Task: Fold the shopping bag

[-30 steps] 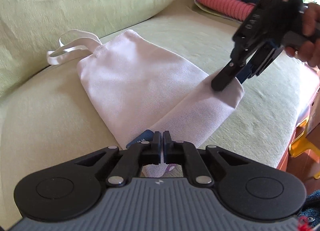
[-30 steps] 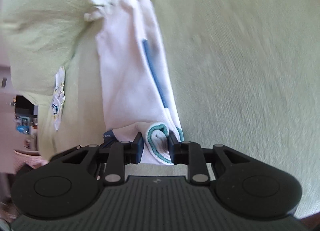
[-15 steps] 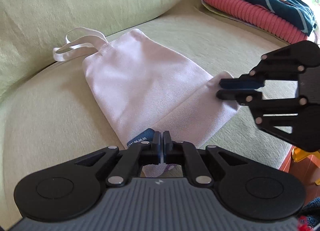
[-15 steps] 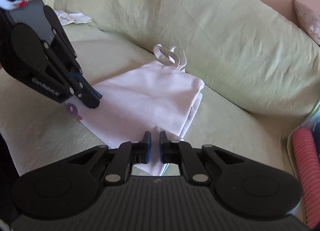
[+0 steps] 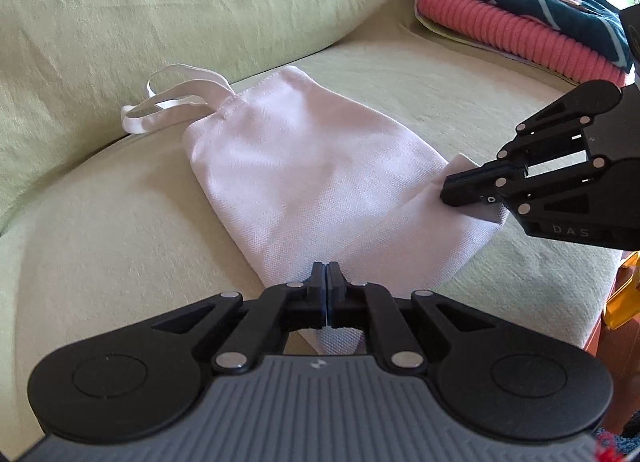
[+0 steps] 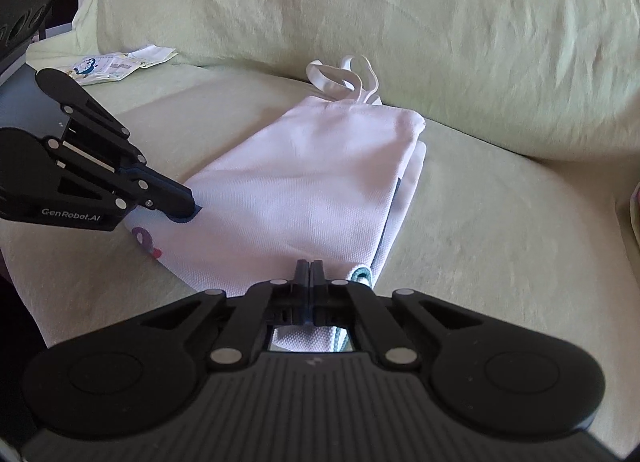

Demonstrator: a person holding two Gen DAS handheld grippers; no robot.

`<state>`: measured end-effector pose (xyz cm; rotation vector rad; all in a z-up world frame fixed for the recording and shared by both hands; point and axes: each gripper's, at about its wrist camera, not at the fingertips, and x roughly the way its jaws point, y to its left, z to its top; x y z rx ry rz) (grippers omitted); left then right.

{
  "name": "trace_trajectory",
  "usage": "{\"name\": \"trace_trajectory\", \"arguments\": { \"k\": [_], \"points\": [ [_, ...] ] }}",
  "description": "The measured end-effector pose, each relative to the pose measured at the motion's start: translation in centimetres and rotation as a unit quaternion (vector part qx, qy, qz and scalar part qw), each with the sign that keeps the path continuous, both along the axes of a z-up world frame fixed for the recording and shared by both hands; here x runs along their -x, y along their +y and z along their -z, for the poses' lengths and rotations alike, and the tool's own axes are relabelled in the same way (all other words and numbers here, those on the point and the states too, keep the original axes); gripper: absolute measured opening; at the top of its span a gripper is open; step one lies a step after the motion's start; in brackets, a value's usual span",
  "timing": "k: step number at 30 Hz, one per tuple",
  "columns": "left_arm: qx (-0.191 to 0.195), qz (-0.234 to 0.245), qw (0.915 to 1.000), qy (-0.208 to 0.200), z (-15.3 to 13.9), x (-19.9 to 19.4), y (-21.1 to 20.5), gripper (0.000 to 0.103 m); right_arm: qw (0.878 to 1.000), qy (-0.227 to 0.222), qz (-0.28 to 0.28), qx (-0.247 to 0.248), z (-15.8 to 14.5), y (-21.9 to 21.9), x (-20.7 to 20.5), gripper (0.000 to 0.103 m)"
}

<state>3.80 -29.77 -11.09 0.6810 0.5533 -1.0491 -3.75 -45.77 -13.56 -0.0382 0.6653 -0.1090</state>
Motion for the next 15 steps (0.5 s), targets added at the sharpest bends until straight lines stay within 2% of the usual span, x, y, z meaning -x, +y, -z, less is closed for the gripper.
{"name": "trace_trajectory", "arguments": {
  "k": [2,4,7,8,12,14,15],
  "points": [
    [-0.016,0.045,0.9964,-0.071,-0.6,2.0,1.3,0.007,1.000,0.002,-0.001,-0.009,-0.1,-0.3,-0.1,0.000],
    [-0.013,0.085,0.9911,-0.102,-0.8,3.3,3.1,0.010,1.000,0.002,-0.003,-0.023,0.0,-0.8,-0.1,0.000],
    [-0.049,0.141,0.9758,-0.160,0.0,4.9,5.0,0.025,1.000,0.002,-0.006,-0.024,0.1,-0.8,0.0,0.000],
    [-0.067,0.164,0.9670,-0.184,0.6,5.3,5.3,0.029,1.000,0.002,-0.008,-0.024,0.1,-0.8,0.0,0.000],
    [-0.104,0.220,0.9348,-0.258,2.4,6.2,5.1,0.030,1.000,0.003,-0.015,-0.024,0.1,-0.9,0.1,0.000],
    [-0.122,0.251,0.9087,-0.311,3.5,6.5,4.6,0.043,1.000,0.004,-0.018,-0.026,0.1,-1.1,-0.1,0.000],
    [-0.130,0.260,0.8998,-0.325,3.9,6.4,4.5,0.045,0.999,0.006,-0.020,-0.027,0.1,-1.2,-0.1,0.000]
  ]
}}
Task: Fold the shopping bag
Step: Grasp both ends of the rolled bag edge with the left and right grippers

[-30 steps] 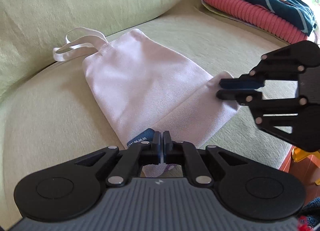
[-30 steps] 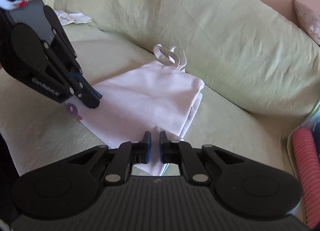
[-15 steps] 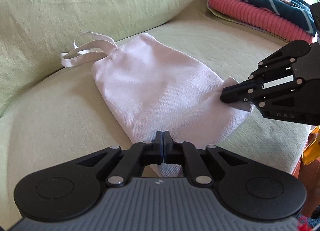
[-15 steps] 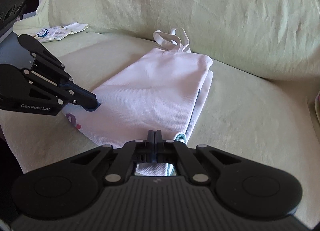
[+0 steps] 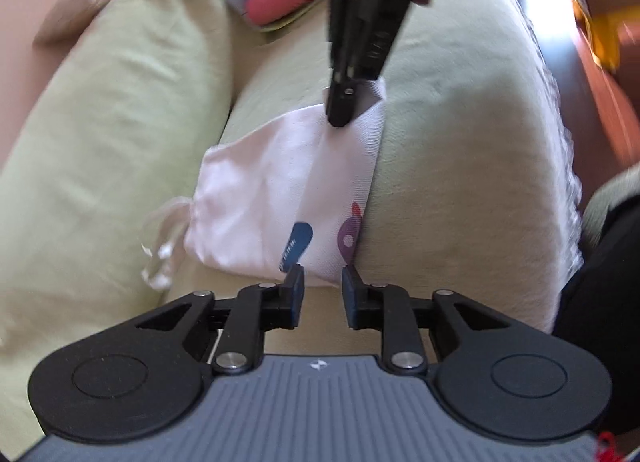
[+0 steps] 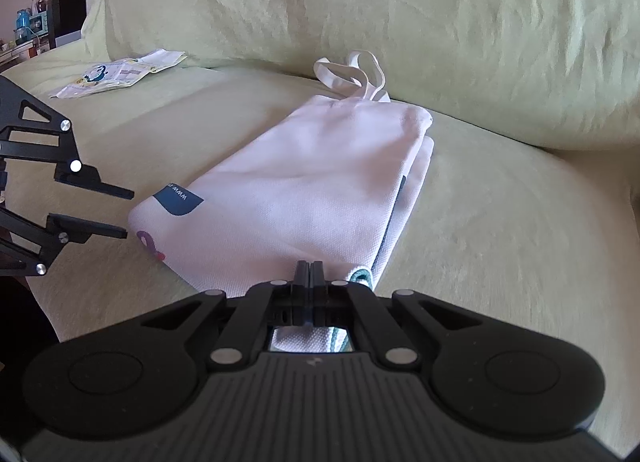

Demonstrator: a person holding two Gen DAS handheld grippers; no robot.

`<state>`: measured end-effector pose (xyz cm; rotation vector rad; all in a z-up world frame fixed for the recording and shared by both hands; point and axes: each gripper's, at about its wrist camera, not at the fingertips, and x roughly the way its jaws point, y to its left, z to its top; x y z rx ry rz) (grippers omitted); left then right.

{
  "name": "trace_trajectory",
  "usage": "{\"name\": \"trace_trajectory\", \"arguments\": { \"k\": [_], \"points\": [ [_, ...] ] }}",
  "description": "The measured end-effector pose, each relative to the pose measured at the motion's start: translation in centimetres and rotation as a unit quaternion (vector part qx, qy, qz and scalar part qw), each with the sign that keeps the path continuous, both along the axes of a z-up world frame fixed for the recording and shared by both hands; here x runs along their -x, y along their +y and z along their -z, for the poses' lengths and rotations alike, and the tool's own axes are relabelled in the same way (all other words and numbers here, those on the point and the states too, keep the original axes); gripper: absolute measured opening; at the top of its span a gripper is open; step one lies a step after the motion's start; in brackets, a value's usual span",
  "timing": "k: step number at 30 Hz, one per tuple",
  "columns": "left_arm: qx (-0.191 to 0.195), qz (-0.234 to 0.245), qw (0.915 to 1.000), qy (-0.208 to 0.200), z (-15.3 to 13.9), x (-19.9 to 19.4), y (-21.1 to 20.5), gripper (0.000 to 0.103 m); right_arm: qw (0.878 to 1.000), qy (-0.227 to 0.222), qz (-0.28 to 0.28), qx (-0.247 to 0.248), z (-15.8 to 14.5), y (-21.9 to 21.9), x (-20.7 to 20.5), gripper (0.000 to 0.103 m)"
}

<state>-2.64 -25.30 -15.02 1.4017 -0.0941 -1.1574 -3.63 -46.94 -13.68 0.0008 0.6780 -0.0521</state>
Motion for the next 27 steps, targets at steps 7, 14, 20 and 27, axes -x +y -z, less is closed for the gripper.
{"name": "trace_trajectory", "arguments": {
  "k": [7,14,20,27],
  "points": [
    [-0.038,0.097,0.9935,-0.046,1.7,-1.5,-0.4,0.042,0.999,0.013,-0.027,-0.018,-0.3,-1.1,-0.4,0.000],
    [-0.081,0.089,0.9834,0.136,-2.0,-6.3,-2.0,0.039,0.998,0.016,-0.053,-0.039,-0.7,-2.1,-0.6,0.001],
    [-0.099,0.087,0.9747,0.180,-2.9,-8.0,-2.8,0.040,0.983,-0.014,-0.173,0.061,-2.5,-0.4,1.7,0.060],
    [-0.084,0.077,0.9738,0.197,-3.1,-8.0,-2.5,0.040,0.861,-0.047,-0.309,0.402,1.7,2.3,5.7,0.053]
  ]
}}
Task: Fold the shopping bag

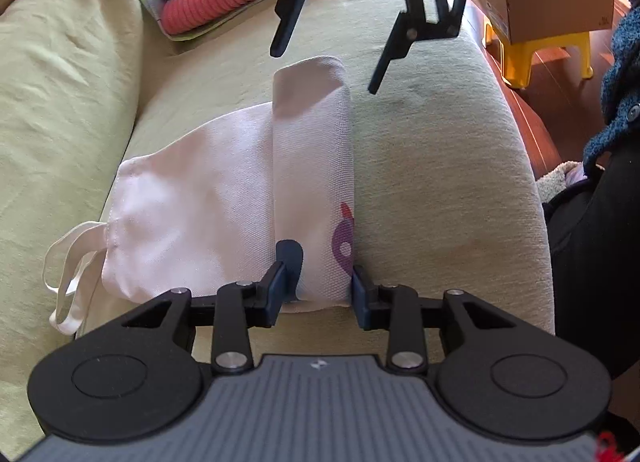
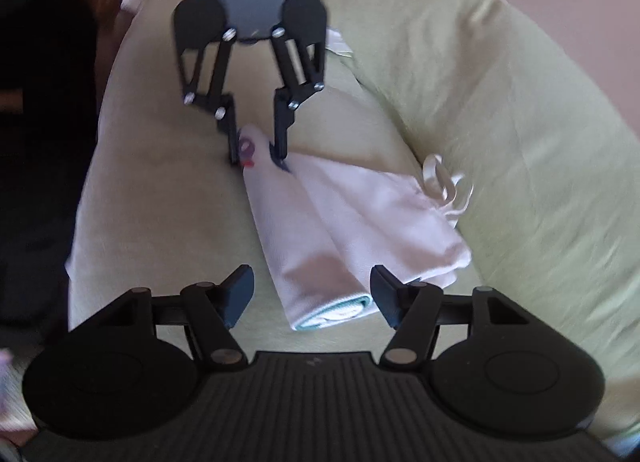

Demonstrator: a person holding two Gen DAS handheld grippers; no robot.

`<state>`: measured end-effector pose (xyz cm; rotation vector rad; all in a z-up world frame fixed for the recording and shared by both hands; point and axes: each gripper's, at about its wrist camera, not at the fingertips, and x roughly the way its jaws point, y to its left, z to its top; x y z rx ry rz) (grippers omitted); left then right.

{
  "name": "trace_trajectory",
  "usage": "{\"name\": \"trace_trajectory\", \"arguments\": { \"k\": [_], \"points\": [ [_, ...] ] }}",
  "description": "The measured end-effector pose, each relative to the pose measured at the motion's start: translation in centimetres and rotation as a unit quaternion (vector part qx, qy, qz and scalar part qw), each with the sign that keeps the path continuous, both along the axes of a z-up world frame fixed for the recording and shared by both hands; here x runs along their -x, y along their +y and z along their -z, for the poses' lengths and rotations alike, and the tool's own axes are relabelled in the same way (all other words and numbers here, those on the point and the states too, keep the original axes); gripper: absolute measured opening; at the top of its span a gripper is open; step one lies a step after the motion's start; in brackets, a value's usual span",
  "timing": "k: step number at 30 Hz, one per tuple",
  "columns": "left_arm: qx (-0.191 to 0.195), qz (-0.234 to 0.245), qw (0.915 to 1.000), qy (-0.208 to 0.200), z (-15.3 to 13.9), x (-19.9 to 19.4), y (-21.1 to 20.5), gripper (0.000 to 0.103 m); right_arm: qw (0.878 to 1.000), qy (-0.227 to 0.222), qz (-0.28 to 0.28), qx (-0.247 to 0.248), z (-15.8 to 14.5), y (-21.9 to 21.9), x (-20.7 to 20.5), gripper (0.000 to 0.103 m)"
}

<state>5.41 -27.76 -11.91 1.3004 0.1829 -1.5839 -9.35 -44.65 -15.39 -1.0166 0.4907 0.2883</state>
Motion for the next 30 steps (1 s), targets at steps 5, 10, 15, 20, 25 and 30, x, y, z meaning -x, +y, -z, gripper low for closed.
{"name": "trace_trajectory", "arguments": {
  "k": [5,10,15,20,25,30],
  "points": [
    [0.002,-0.002,1.0000,0.008,-0.2,-0.5,-0.1,0.040,0.999,-0.024,-0.028,0.017,1.3,-0.9,-0.9,0.046],
    [0.012,-0.026,0.9991,0.032,-0.2,-1.3,-0.3,0.048,0.999,-0.007,-0.026,-0.031,0.8,-1.9,-1.6,0.044],
    [0.012,-0.046,0.9976,0.050,-0.6,-1.5,-0.5,0.046,0.997,0.032,0.008,-0.072,-0.1,-1.9,-2.2,0.040],
    [-0.013,-0.074,0.9919,0.103,-1.8,-2.0,-0.7,0.045,0.982,0.104,0.057,-0.149,-2.7,-2.3,-3.0,0.037],
    [-0.043,-0.079,0.9802,0.176,-2.8,-1.3,0.8,0.042,0.948,0.192,0.080,-0.239,-4.8,-2.4,-2.1,0.037],
    [-0.044,-0.123,0.9632,0.235,-2.9,-2.2,0.9,0.041,0.893,0.255,0.123,-0.351,-4.7,-4.4,-2.3,0.037]
  ]
}}
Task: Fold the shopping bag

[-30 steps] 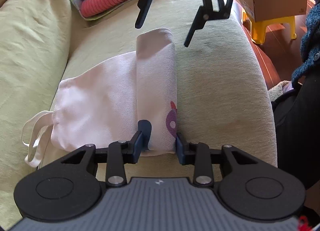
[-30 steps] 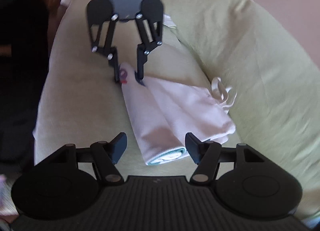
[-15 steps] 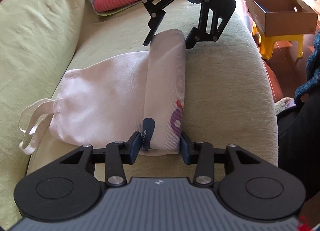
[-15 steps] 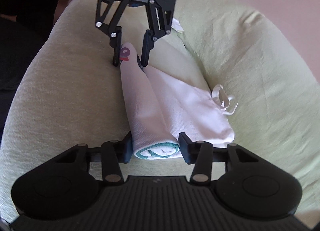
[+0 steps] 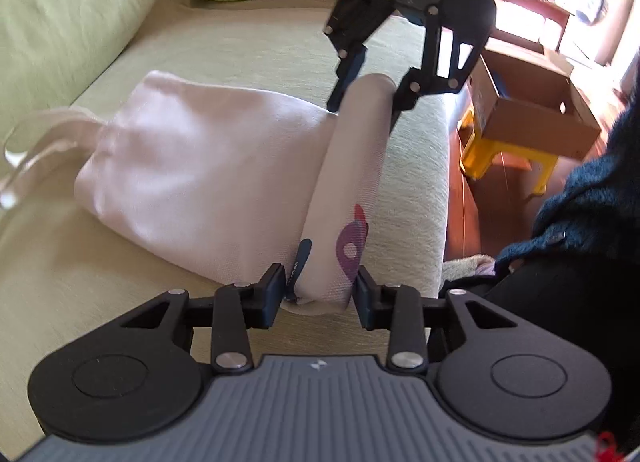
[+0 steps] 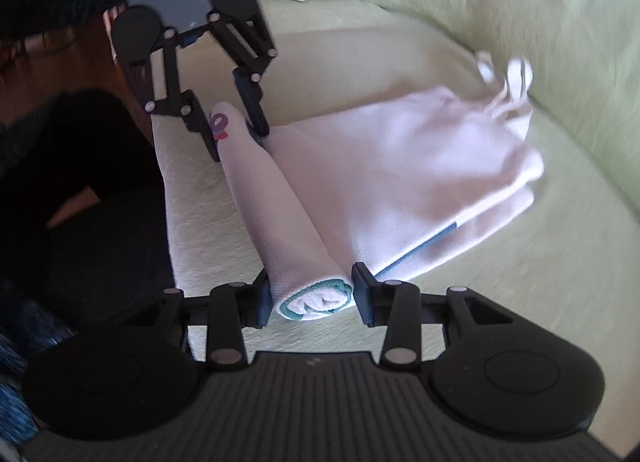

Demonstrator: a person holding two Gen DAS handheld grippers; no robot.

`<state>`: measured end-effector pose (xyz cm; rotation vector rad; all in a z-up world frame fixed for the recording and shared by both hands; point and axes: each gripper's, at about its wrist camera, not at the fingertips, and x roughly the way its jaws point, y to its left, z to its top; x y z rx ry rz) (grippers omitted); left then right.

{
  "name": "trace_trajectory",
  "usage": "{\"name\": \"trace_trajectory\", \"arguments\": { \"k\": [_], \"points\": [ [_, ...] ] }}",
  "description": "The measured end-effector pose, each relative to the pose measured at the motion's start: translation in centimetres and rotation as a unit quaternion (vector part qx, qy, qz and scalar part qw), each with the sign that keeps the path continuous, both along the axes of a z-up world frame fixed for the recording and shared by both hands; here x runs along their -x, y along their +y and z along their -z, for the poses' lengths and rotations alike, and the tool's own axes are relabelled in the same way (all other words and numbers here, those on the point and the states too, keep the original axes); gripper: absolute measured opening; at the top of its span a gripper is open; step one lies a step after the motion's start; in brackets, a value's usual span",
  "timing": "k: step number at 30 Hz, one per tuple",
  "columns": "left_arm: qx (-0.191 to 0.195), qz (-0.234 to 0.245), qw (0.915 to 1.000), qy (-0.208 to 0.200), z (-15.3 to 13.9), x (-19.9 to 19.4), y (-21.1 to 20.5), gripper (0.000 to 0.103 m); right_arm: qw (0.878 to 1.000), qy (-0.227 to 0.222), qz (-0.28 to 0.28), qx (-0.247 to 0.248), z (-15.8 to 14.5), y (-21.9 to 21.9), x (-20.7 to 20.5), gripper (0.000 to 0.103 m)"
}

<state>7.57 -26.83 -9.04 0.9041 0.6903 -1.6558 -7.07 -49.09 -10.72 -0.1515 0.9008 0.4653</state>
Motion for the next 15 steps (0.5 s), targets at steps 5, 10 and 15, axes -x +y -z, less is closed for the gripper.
{"name": "trace_trajectory", "arguments": {
  "k": [5,10,15],
  "points": [
    [-0.008,-0.049,0.9978,0.044,-0.3,-2.1,-0.9,0.038,0.987,0.081,0.065,-0.127,0.5,-3.9,-2.3,0.037],
    [-0.003,-0.105,0.9922,0.067,-0.7,-3.3,-1.4,0.040,0.942,0.178,0.133,-0.251,2.3,-7.9,-5.4,0.036],
    [0.012,-0.158,0.9872,0.018,-2.3,-2.7,-0.5,0.039,0.891,0.246,0.200,-0.325,4.1,-10.2,-6.1,0.033]
  ]
}}
